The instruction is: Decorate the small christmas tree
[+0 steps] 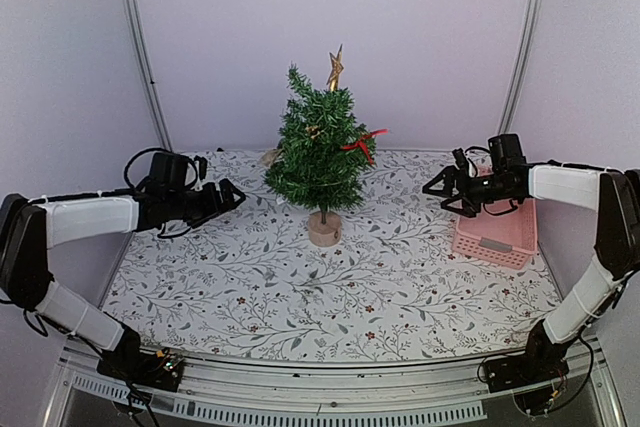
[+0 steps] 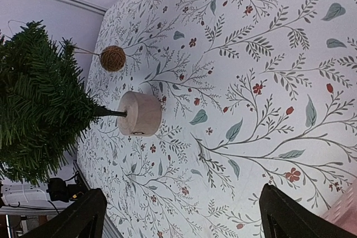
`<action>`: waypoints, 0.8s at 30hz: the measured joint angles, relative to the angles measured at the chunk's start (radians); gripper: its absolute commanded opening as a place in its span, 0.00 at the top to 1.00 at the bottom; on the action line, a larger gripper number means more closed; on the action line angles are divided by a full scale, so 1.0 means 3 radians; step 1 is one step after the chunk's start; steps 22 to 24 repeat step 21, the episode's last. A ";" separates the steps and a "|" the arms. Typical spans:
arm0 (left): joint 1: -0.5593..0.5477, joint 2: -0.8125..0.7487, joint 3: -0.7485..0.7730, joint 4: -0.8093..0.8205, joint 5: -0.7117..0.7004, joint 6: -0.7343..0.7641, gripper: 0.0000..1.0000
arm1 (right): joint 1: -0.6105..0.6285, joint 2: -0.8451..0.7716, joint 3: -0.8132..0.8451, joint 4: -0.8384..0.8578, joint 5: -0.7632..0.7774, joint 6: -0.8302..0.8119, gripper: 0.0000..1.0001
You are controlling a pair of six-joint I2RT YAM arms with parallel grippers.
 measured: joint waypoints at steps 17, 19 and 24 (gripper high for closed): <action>0.0011 0.0013 0.0496 -0.0600 -0.0429 0.0306 0.01 | 0.0001 0.0011 0.0000 0.0412 -0.0165 0.0154 0.01; 0.0013 0.0017 0.0470 -0.0603 -0.0437 0.0281 0.01 | 0.0001 0.0024 0.0000 0.0426 -0.0189 0.0156 0.01; 0.0013 0.0020 0.0441 -0.0617 -0.0449 0.0256 0.01 | 0.0006 0.0032 0.0000 0.0427 -0.0205 0.0156 0.01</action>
